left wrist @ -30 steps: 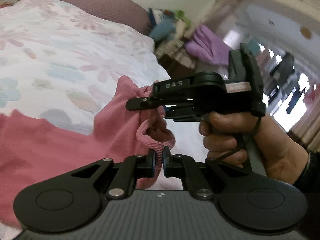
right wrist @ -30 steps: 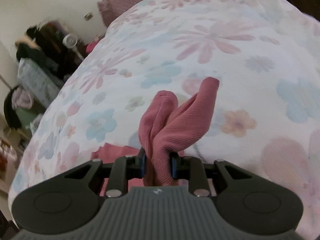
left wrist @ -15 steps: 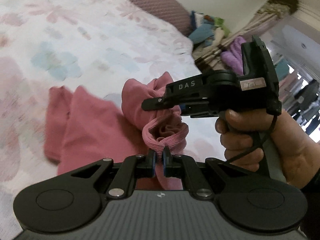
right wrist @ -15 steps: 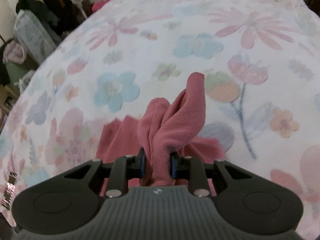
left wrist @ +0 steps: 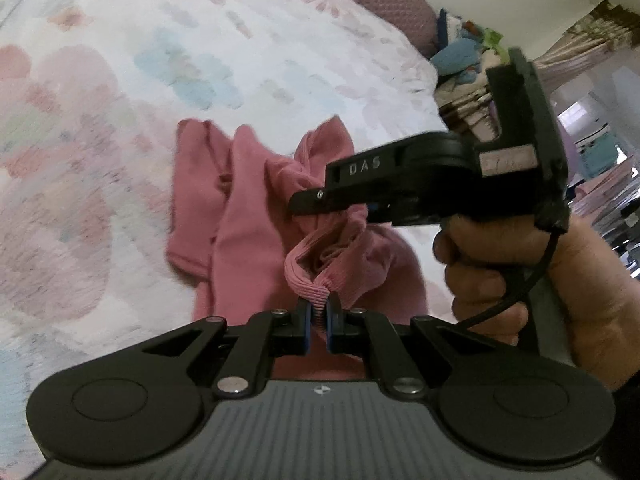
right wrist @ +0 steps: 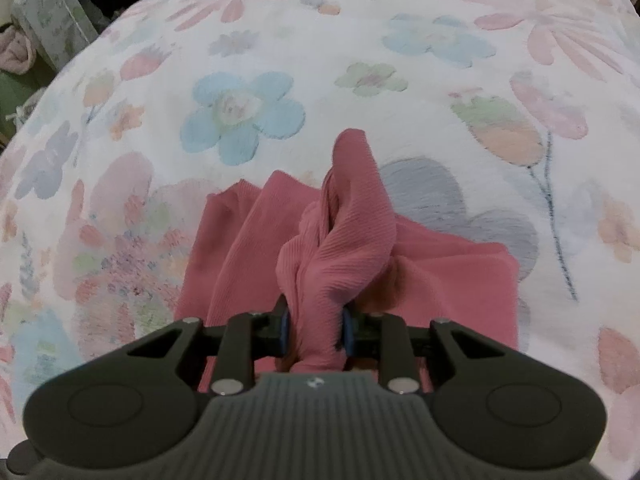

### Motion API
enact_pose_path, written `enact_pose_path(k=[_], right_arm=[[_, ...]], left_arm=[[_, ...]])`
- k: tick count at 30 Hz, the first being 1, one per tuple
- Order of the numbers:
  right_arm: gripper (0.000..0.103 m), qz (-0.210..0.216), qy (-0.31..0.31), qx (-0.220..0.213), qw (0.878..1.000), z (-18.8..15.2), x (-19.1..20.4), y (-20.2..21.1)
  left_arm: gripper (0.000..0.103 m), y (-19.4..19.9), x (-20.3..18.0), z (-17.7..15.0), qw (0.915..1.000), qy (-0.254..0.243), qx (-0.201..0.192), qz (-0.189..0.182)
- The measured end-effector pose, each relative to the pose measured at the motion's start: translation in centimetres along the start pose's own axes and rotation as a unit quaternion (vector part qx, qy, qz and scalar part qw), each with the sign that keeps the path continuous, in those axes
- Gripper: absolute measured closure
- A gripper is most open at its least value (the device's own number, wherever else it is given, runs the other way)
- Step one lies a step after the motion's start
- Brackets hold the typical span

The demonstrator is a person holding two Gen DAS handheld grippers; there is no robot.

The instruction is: Fold small clothes

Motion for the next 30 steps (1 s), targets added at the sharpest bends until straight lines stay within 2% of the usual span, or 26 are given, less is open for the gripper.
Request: enact_pose_path(k=[10,16,18,21,24,27,30], right_arm=[[0.069,-0.022,0.035,0.024,0.999,-0.3,2.6,-1.9],[0.063,-0.023,0.051,0.028,0.998,0.0,3.4,-0.9],[0.057,-0.026,0.051,0.028,0.998,0.3,3.3,-0.5],[0.055,-0.03,0.051,0.023,0.998,0.9,3.2,0.1],[0.049,-0.032,0.053,0.02,0.998,1.8,3.6,0.3],[0.047,-0.033,0.062,0.03,0.997,2.5,4.4,-0.4],[0.047,-0.063,0.086,0.051,0.993,2.8,4.8,-2.1]], left_arm=[[0.096,0.4,1.8,-0.5,0.9998,0.017,0.008,0.007],[0.094,0.5,2.5,-0.5,0.9995,0.029,0.012,0.001],[0.094,0.6,2.4,-0.6,0.9995,0.031,0.01,-0.004],[0.094,0.6,2.2,-0.4,0.9994,0.031,0.009,-0.009],[0.094,0.7,2.3,-0.3,0.9992,0.035,0.008,-0.017],[0.084,0.9,2.5,-0.1,0.9989,0.041,0.007,-0.022],[0.079,1.1,2.7,0.0,0.9985,0.046,0.008,-0.028]])
Point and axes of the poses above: each gripper's, at about its wrist camera, not at the fingertips, and y roughly against the way its jaws point, x to its left, z to its top, the point moved 6 cm from there along -y, roughly the way its jaws point, and after that the axes turned 1 degree about -x, right-handed, at the moved point
